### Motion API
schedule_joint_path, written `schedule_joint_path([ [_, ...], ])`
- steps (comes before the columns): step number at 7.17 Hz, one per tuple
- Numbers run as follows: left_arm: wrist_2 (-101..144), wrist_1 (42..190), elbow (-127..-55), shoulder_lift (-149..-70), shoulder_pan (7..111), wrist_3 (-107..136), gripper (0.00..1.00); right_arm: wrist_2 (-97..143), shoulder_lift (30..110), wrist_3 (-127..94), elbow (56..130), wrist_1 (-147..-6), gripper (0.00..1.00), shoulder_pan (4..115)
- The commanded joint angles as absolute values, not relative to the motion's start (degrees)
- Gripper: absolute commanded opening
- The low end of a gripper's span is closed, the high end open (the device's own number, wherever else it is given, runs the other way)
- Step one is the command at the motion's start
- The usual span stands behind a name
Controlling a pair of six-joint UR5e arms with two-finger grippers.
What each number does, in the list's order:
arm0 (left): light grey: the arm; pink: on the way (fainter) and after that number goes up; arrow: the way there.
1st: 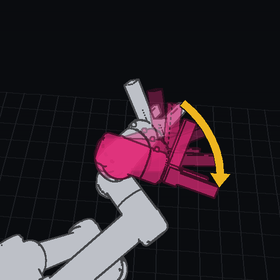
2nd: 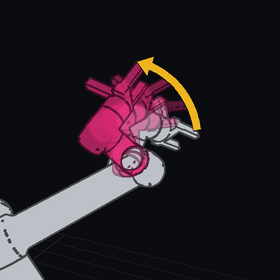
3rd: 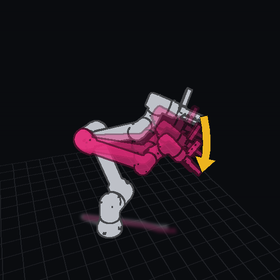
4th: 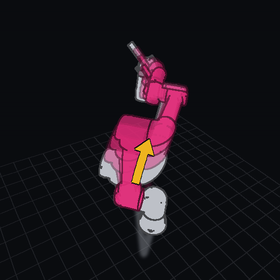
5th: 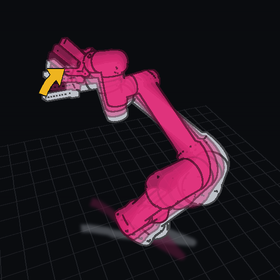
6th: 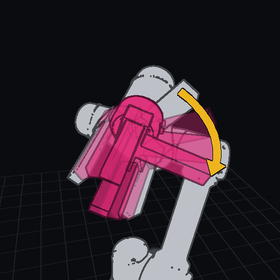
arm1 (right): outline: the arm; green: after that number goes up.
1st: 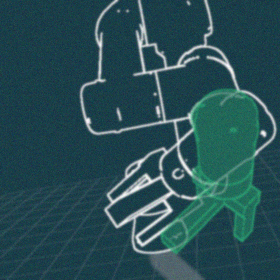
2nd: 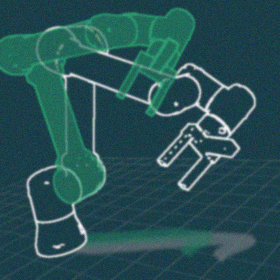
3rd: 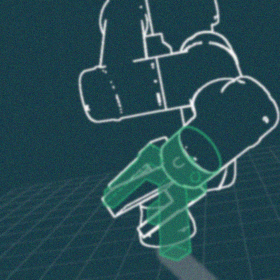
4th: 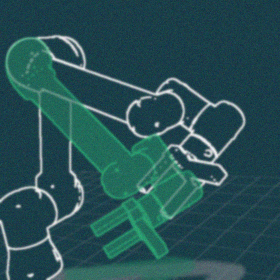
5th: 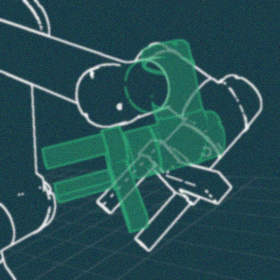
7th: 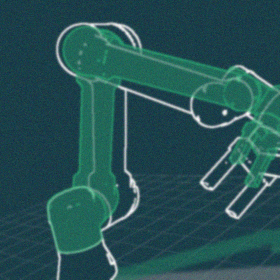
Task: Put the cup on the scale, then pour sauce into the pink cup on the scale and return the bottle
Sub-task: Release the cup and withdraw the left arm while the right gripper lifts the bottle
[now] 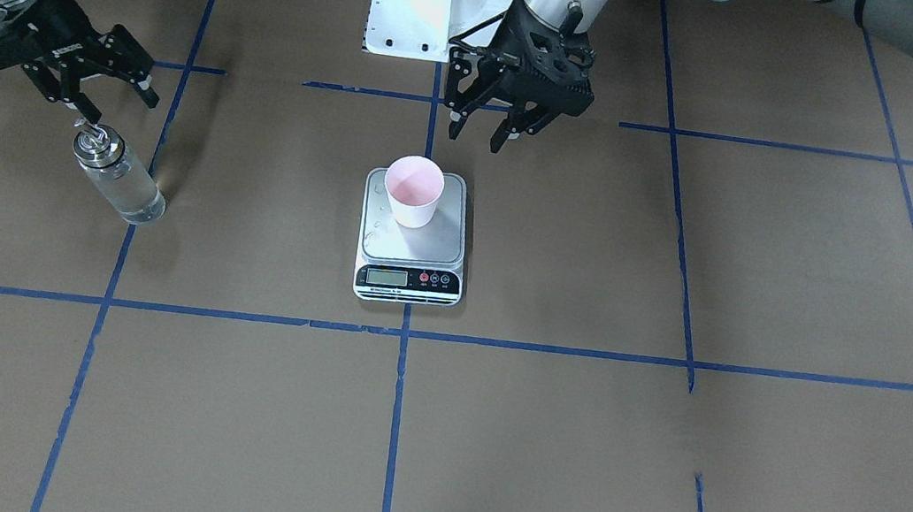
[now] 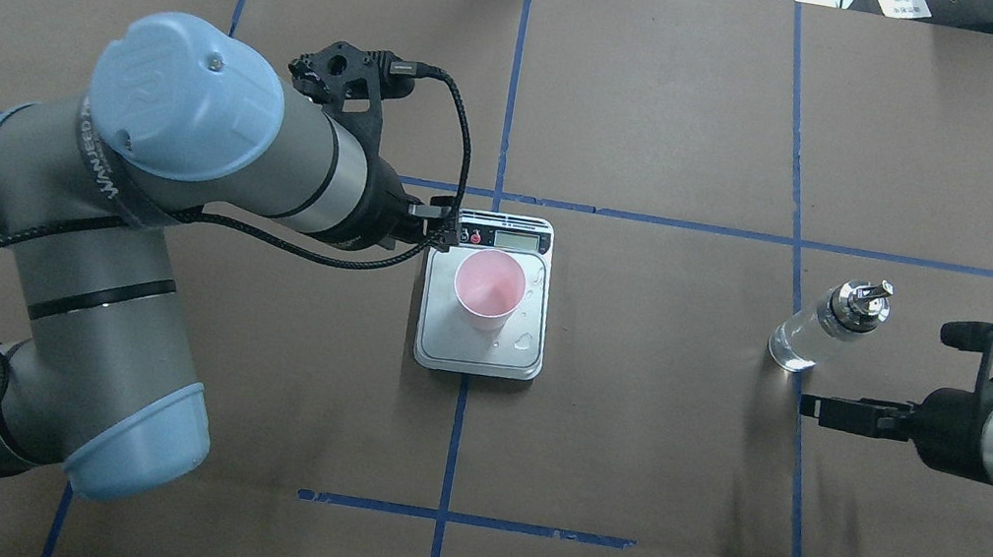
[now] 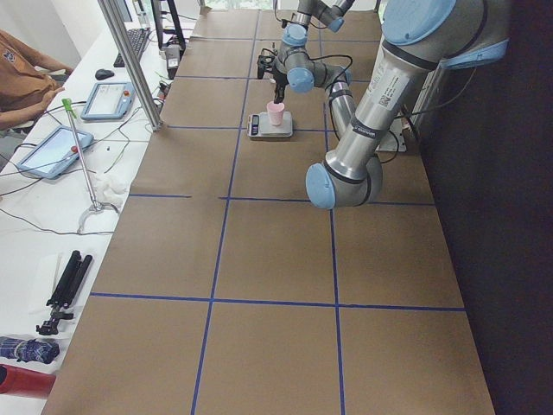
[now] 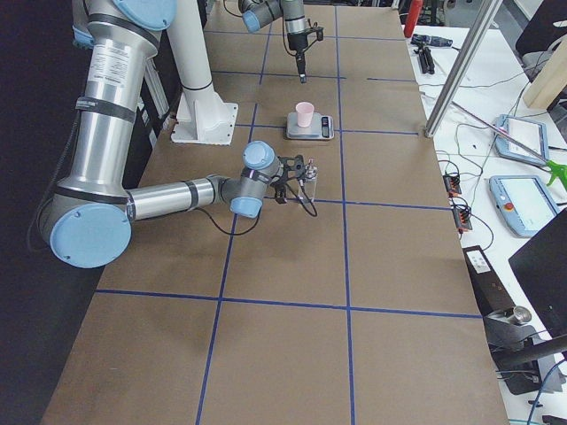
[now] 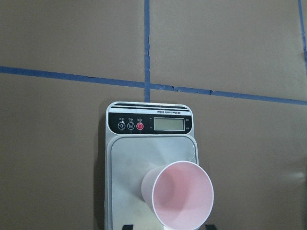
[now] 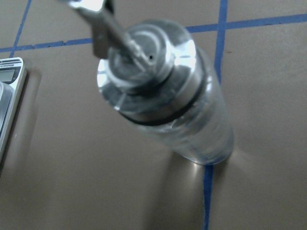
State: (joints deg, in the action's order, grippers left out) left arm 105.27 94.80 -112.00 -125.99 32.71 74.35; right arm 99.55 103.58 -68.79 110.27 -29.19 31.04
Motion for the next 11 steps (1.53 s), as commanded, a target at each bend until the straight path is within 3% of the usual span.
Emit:
schedule_joint_path([
  [1, 105.2, 94.8, -112.1, -122.4, 37.0, 69.1, 0.58, 73.6, 103.7, -69.4, 112.9, -32.8, 1.00, 18.3],
  [5, 105.0, 97.6, -110.6, -115.6, 43.2, 54.2, 0.62, 49.4, 103.2, -85.1, 113.3, -41.8, 1.00, 11.3],
  [11, 105.0, 106.3, -107.2, -111.4, 43.8, 53.0, 0.63, 35.7, 97.7, -85.4, 103.6, -41.8, 0.98, 9.4],
])
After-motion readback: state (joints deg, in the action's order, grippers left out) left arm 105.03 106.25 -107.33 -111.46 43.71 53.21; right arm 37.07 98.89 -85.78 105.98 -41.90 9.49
